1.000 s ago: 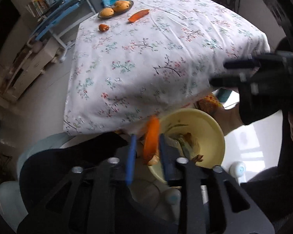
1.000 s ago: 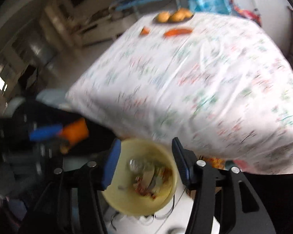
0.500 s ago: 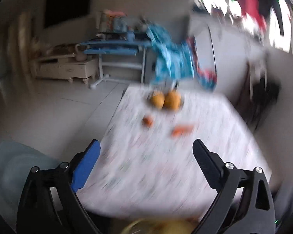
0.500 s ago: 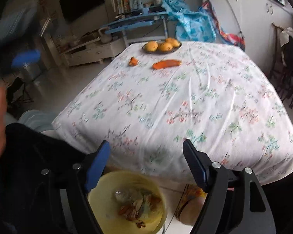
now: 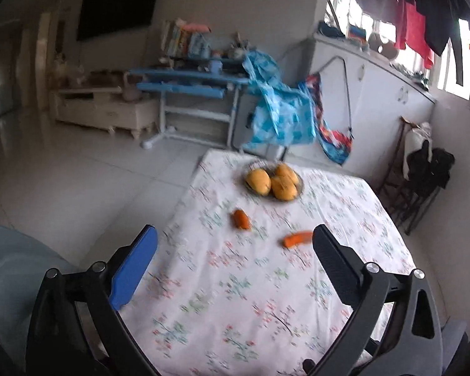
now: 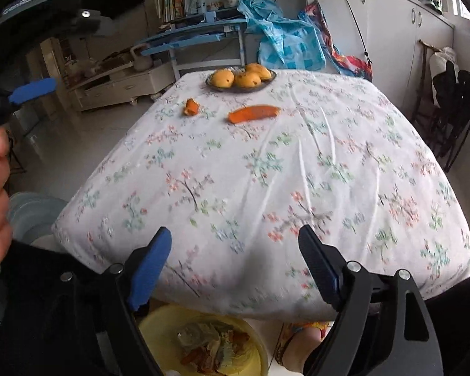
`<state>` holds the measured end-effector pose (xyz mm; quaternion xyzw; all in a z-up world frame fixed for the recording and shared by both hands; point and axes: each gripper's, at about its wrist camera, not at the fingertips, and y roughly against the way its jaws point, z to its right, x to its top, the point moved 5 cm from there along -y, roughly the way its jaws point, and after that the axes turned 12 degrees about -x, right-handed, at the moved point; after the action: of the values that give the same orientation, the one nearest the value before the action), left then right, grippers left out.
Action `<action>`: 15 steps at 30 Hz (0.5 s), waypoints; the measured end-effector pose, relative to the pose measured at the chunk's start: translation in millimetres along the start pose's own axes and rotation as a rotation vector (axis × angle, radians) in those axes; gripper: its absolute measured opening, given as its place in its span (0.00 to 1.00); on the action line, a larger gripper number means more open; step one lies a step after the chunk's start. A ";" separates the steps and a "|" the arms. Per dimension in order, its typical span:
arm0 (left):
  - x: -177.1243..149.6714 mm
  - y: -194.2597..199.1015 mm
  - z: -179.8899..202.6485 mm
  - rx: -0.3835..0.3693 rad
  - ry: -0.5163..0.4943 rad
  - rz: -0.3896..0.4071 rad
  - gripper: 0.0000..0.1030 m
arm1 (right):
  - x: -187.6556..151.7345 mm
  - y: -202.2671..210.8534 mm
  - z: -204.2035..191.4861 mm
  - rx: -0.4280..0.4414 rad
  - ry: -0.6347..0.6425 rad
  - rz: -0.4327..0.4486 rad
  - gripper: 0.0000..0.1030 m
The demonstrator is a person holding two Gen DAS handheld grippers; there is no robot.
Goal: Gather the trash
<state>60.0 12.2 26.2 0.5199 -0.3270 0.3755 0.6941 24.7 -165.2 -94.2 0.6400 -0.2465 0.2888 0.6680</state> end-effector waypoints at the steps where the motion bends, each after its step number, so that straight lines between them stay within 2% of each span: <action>1: 0.7 1.5 -1.5 0.006 -0.005 0.008 0.93 | 2.7 0.2 -2.9 -0.002 0.006 0.004 0.77; 7: 5.0 11.5 -2.4 0.022 -0.036 0.042 0.93 | 19.8 -2.2 -14.6 -0.005 -0.009 0.017 0.77; 15: 8.0 14.6 2.7 0.031 -0.074 0.050 0.93 | 19.9 -12.3 -11.8 -0.017 -0.067 -0.023 0.77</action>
<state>51.4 13.6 40.7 0.5360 -0.3595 0.3781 0.6637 47.0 -152.3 -89.8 0.6463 -0.2641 0.2573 0.6681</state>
